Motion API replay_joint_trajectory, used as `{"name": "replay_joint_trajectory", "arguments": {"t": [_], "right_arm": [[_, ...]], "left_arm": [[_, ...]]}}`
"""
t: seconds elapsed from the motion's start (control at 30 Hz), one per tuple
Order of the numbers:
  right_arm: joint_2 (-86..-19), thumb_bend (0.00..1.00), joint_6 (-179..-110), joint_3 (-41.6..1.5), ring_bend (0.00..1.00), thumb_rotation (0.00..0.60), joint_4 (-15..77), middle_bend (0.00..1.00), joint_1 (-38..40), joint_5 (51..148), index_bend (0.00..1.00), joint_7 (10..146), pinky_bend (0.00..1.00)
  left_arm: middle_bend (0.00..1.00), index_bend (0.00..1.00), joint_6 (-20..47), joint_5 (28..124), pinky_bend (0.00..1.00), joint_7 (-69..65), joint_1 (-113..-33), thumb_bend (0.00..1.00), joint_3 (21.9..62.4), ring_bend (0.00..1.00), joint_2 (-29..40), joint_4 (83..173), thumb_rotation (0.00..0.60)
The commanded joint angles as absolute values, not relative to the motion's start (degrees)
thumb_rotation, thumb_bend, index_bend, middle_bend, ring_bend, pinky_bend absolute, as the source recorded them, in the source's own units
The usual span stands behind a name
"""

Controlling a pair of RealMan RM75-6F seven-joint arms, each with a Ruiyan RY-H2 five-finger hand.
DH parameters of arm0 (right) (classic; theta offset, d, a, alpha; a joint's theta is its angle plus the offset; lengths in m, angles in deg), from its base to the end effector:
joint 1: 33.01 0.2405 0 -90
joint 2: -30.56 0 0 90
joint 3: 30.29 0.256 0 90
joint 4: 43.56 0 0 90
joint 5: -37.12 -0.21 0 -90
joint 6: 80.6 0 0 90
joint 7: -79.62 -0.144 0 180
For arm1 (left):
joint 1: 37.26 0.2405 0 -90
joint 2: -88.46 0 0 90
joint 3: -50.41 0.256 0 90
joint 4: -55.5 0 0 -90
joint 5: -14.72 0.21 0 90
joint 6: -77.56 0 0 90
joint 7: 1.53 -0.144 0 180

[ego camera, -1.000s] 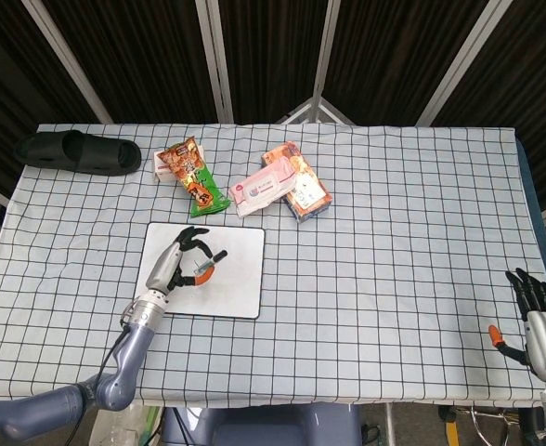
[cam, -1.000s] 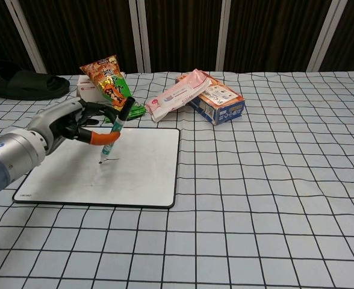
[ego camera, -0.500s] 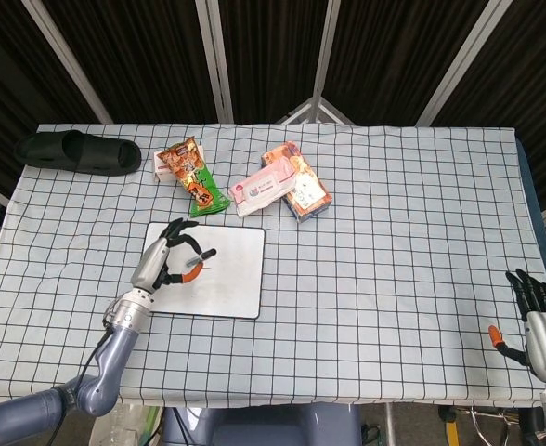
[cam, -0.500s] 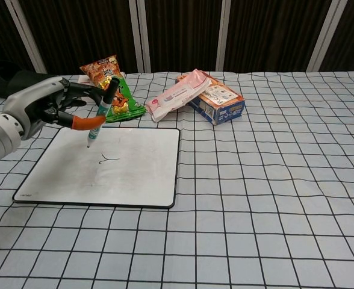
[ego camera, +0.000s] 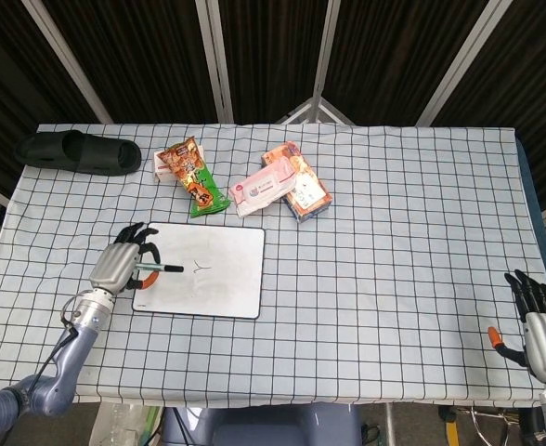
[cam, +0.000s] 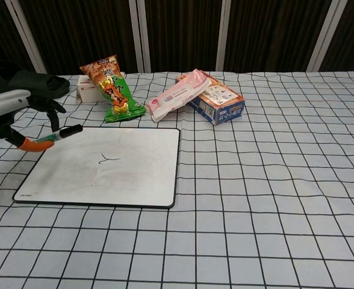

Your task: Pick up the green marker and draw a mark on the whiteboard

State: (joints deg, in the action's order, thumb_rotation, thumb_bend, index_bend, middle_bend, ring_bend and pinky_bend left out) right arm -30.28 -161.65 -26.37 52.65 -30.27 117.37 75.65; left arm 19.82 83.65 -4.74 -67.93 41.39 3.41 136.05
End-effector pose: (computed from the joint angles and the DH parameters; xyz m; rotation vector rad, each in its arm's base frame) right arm -0.3236 -0.1715 0.1695 1.2741 -1.0640 0.8653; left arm -0.2363 0.3209 0.0168 -1.6279 -1.1727 -0.9427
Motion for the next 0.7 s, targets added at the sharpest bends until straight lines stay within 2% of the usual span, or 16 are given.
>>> {"name": "replay_joint_trajectory", "arguments": {"t": [0.03, 0.27, 0.43, 0.7], "right_arm": [[-30.3, 0.35, -161.7, -26.4, 0.00, 0.600, 52.8, 0.00, -30.3, 117.3, 0.00, 75.7, 0.00], [-30.2, 0.35, -161.7, -26.3, 0.00, 0.600, 53.0, 0.00, -30.4, 117.2, 0.00, 76.0, 0.00], [-30.1, 0.35, -161.7, -26.3, 0.00, 0.600, 52.9, 0.00, -30.5, 117.1, 0.00, 75.8, 0.00], [-30.0, 0.35, -161.9, -26.5, 0.00, 0.600, 53.0, 0.00, -30.5, 117.4, 0.00, 75.8, 0.00]], "left_arm": [[0.12, 0.63, 20.3, 81.7, 0.00, -6.5, -67.4, 0.47, 42.0, 0.00, 3.9, 134.8, 0.600], [0.08, 0.59, 20.8, 79.7, 0.00, -9.1, -67.4, 0.43, 42.3, 0.00, 3.2, 133.0, 0.600], [0.00, 0.49, 21.6, 78.8, 0.00, -11.3, -67.4, 0.34, 43.1, 0.00, 3.4, 132.2, 0.600], [0.00, 0.37, 21.1, 78.3, 0.00, -11.9, -67.1, 0.28, 43.0, 0.00, 4.4, 134.1, 0.600]]}}
